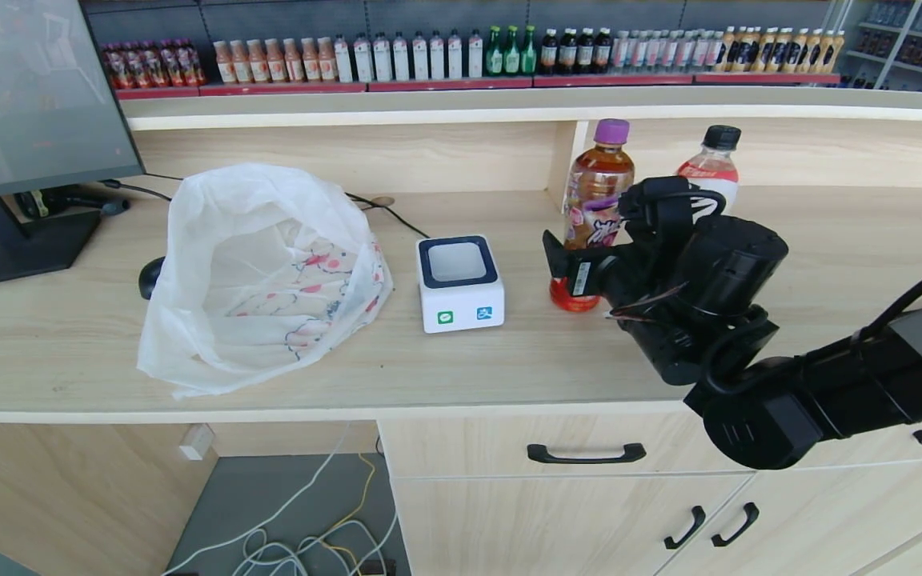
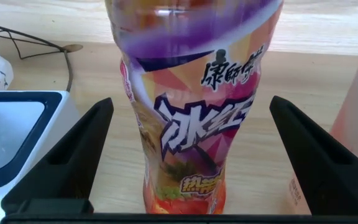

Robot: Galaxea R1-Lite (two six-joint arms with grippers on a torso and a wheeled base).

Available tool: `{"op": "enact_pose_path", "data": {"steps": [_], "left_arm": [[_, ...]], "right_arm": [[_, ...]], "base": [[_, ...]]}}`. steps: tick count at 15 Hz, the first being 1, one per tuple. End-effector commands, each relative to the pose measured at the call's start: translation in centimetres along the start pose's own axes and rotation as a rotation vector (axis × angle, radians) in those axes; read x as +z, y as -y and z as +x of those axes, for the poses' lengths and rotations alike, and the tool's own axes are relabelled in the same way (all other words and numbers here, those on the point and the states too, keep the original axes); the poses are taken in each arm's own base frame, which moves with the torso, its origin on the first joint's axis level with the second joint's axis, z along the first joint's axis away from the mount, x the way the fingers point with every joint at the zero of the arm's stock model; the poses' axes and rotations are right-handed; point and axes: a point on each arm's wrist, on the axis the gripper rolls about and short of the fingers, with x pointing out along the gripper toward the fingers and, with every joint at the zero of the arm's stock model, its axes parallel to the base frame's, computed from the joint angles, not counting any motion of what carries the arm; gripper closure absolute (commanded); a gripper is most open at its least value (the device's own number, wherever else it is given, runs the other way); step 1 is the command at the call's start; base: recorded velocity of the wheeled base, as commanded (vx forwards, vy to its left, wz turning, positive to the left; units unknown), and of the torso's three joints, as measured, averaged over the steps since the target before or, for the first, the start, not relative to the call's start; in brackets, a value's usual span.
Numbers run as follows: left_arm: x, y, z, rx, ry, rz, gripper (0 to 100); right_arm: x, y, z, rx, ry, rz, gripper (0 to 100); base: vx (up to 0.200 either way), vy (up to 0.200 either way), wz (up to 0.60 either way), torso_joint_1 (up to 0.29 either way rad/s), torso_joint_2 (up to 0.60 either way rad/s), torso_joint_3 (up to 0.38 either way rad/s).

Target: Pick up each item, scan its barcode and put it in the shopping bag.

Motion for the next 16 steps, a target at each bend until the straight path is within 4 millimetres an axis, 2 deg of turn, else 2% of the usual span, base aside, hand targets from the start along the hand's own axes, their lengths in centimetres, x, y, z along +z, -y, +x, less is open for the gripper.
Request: {"op": "enact_pose_path", "data": {"steps": [1, 9, 14, 15, 16], "left_arm": [[0.0, 0.0, 0.0, 0.001, 0.001, 0.0, 0], [0.0, 0.0, 0.0, 0.001, 0.001, 0.0, 0], [0.0, 0.0, 0.0, 0.001, 0.001, 0.0, 0], [0.0, 0.0, 0.0, 0.001, 0.001, 0.0, 0], [0.0, 0.0, 0.0, 0.001, 0.001, 0.0, 0]], "right_arm": [[0.0, 0.2, 0.6, -0.007, 0.012, 0.002, 0], [0.2, -0.2, 2.1, -0.002, 0.05, 0.014, 0], [0.0, 0.1, 2.4, -0.005, 0.051, 0.011, 0], [0.1, 0.1, 2.4, -0.003, 0.053, 0.012, 100], [0.2, 0.1, 2.5, -0.005, 0.058, 0.014, 100]], "base": [[0.0, 0.0, 0.0, 0.0, 0.0, 0.0], [0.0, 0.0, 0.0, 0.0, 0.0, 0.0], [0.0, 0.0, 0.0, 0.0, 0.0, 0.0], [0.0, 0.0, 0.0, 0.0, 0.0, 0.0], [0.0, 0.0, 0.0, 0.0, 0.0, 0.0]]}}
